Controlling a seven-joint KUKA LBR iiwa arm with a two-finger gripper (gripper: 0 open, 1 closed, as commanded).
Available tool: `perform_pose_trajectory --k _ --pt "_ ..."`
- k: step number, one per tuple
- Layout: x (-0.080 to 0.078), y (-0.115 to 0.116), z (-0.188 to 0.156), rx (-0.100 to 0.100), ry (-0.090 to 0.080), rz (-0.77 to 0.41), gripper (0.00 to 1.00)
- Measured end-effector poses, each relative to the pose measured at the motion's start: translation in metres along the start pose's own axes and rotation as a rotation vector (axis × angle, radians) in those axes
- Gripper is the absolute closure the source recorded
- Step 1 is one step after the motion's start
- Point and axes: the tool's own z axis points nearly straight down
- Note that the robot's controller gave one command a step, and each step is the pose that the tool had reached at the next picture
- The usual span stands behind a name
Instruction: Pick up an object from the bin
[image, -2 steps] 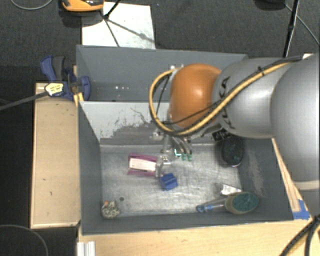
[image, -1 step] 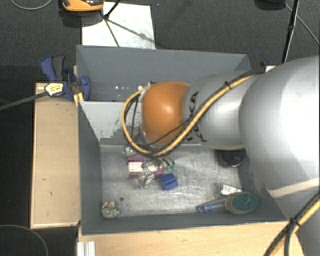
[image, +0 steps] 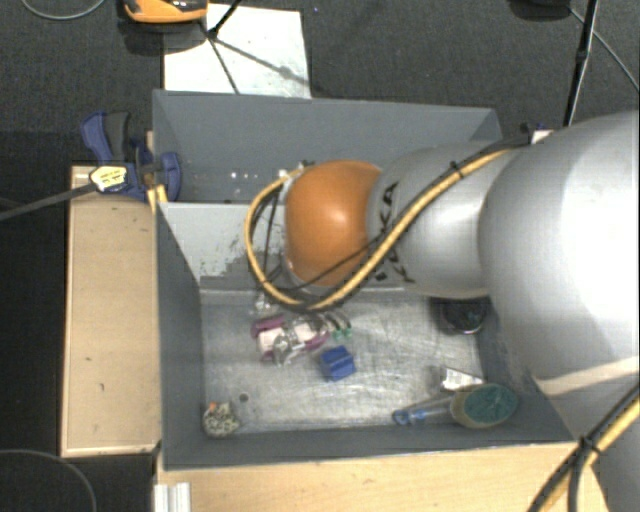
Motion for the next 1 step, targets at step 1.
perform_pose_trajectory --k 1 --pt "-0.0127 0.0045 -0.1630 0.001 -0.009 0.010 1.00"
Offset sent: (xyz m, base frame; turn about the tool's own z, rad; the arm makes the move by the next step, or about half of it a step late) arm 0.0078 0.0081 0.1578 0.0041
